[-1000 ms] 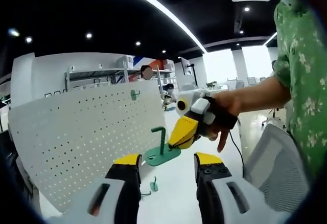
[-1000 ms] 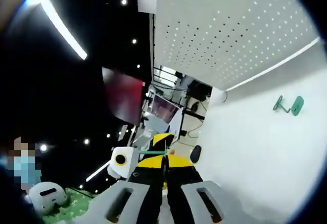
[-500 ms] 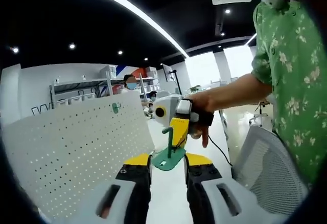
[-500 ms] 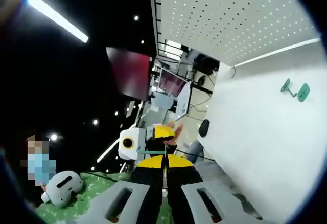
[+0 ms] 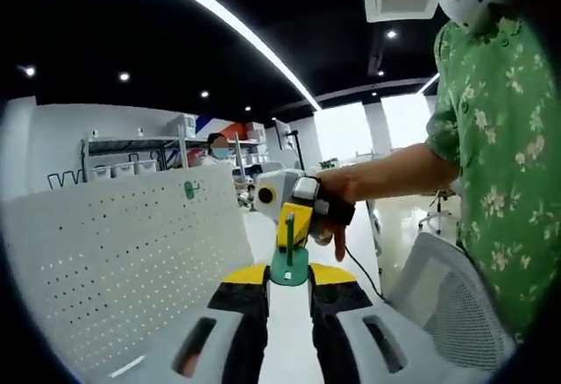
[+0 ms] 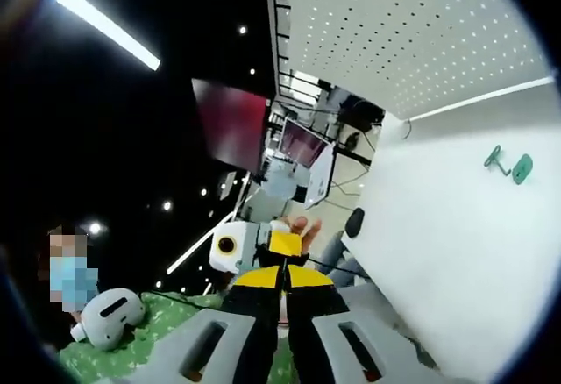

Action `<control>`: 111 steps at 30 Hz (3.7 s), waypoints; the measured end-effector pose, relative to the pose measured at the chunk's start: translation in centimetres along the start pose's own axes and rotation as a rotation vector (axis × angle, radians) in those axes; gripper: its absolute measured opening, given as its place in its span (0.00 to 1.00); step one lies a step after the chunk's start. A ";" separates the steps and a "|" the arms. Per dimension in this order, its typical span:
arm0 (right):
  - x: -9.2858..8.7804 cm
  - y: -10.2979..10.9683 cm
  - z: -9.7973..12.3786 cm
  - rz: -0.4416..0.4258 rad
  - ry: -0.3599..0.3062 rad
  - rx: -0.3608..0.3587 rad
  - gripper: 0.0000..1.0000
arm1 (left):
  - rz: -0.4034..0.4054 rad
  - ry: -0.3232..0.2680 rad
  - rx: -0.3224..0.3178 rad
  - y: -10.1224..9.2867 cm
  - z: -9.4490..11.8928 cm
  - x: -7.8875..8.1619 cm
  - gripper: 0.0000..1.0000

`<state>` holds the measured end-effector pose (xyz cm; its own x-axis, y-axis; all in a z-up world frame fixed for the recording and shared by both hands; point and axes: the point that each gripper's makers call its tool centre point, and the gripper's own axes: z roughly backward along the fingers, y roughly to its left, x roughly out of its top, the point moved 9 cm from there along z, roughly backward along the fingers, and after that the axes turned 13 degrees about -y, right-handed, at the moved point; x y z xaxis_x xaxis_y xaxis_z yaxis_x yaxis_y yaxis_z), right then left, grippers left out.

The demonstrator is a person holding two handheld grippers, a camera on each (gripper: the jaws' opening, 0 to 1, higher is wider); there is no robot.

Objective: Insert the hook assembly into the mounting plate slot until the hook locks in place.

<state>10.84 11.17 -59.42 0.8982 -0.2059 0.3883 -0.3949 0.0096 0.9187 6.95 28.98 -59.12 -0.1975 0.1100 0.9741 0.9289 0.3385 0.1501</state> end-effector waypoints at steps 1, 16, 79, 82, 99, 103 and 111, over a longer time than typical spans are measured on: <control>0.0 0.0 0.0 0.003 -0.001 -0.004 0.01 | 0.011 0.000 0.001 0.0 0.0 0.0 0.17; 1.4 4.0 0.0 0.773 0.079 -0.170 0.12 | 0.058 0.041 0.012 0.3 0.1 -0.9 0.17; -0.6 4.6 -3.7 1.198 0.900 -0.401 0.01 | 0.030 0.223 -0.062 -0.9 -2.8 -1.6 0.18; -0.4 4.5 -3.7 1.197 0.871 -0.407 0.01 | 0.045 0.217 -0.043 -0.7 -2.8 -1.7 0.18; 0.6 4.1 -2.8 1.173 0.702 -0.435 0.01 | 0.146 0.151 0.059 0.1 -3.0 -1.5 0.60; 0.9 4.2 -2.6 1.168 0.654 -0.441 0.01 | 0.183 0.109 0.085 0.2 -3.1 -1.2 0.76; 1.8 4.5 -2.2 1.154 0.506 -0.467 0.01 | 0.213 0.073 0.126 0.4 -3.2 -1.1 0.91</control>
<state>11.12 12.99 -54.43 0.1114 0.5267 0.8428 -0.9580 0.2822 -0.0498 8.50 26.04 -59.62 0.0256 0.1253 0.9918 0.8997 0.4296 -0.0775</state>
